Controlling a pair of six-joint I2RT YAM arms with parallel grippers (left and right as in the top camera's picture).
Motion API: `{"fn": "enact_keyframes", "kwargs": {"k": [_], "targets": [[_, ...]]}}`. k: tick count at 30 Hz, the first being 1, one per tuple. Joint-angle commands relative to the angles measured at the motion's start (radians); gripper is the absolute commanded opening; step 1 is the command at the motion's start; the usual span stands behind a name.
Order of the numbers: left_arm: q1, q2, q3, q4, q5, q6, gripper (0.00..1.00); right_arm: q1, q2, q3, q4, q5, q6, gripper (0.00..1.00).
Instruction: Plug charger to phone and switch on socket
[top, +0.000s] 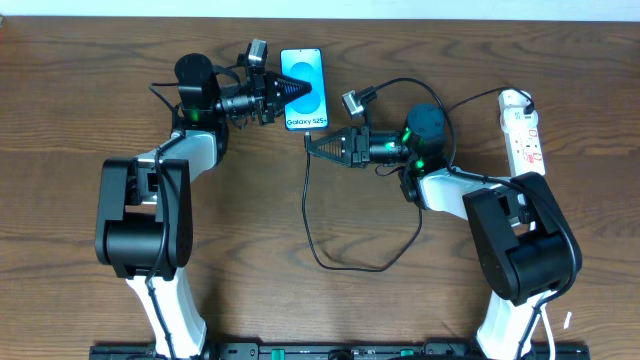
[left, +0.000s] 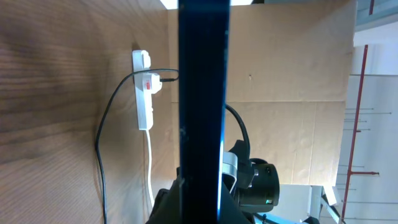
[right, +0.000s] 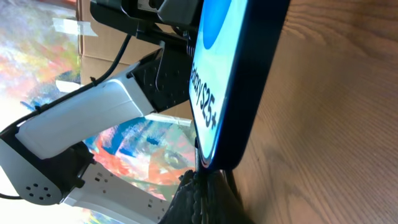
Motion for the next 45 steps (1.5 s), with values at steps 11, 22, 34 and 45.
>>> {"fn": "enact_keyframes", "kwargs": {"k": [11,22,34,45], "targets": [[-0.002,-0.01,0.019,0.01,-0.001,0.021,0.07,0.009,0.001,0.012,0.006,0.012,-0.006,0.01],[-0.002,-0.01,0.019,0.01,-0.001,0.021,0.07,0.009,0.001,0.012,0.006,0.029,-0.013,0.01],[-0.003,-0.01,0.019,0.01,0.0,0.025,0.07,0.009,0.001,0.012,0.005,0.045,-0.013,0.01],[-0.026,-0.01,0.019,0.011,0.0,0.051,0.07,0.009,0.002,0.012,-0.019,0.065,-0.018,0.01]]}}
